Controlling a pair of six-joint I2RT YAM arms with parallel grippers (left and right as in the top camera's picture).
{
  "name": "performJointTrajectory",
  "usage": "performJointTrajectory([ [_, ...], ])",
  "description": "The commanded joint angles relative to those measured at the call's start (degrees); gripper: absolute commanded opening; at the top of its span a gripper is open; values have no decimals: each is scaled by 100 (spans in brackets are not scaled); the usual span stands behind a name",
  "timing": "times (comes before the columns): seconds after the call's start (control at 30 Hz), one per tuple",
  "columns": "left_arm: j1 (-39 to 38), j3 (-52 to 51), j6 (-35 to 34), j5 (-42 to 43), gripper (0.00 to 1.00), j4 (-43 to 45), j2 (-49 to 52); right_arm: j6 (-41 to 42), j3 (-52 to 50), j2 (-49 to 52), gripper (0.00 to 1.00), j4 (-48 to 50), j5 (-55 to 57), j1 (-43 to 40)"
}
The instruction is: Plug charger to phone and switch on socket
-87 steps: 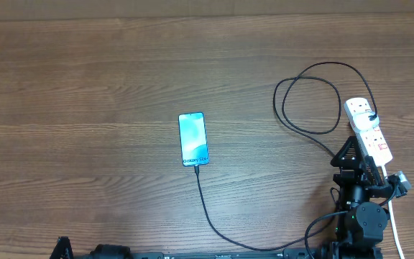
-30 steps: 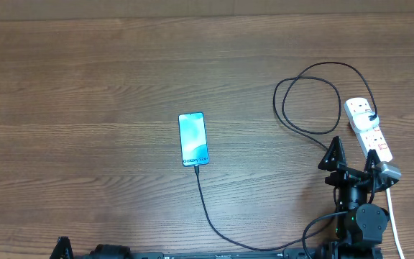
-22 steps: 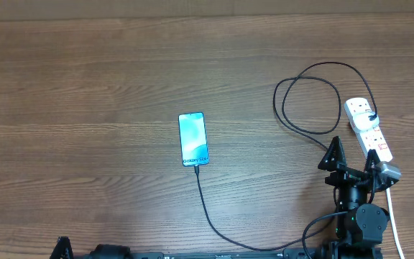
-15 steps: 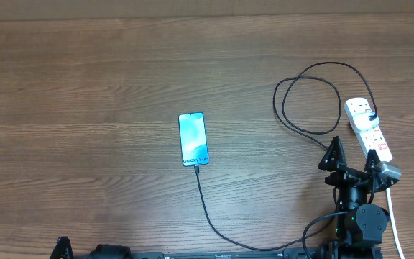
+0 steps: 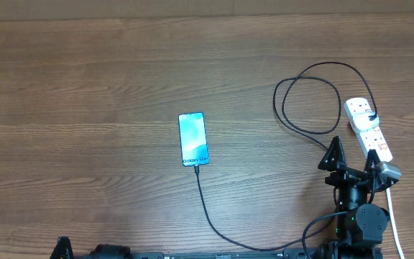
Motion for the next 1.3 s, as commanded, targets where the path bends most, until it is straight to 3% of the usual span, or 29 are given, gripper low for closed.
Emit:
performJointTrajectory([
  [0.0,-282,-48,9,55,99,-92,-2,-107,-61,-57,100,17,-31,-20],
  [0.4,-459,-509,7,70,100,-494,-11,-107,-61,-57,100,17,-31,-20],
  [0.57,-326,-1307,7,63,99,-4,-39,-107,-61,-57,100,17,-31,-20],
  [0.87,-317,-3842,44,498,100,2653,-483,-107,-61,-57,100,17,-31,-20],
  [1.17,297,-6835,1023,2481,100,5659,-1394,-107,-61,-57,100,17,-31,-20],
  [1.27,553,-7331,1217,2833,99,6159,-1635,-107,-61,-57,100,17,-31,-20],
])
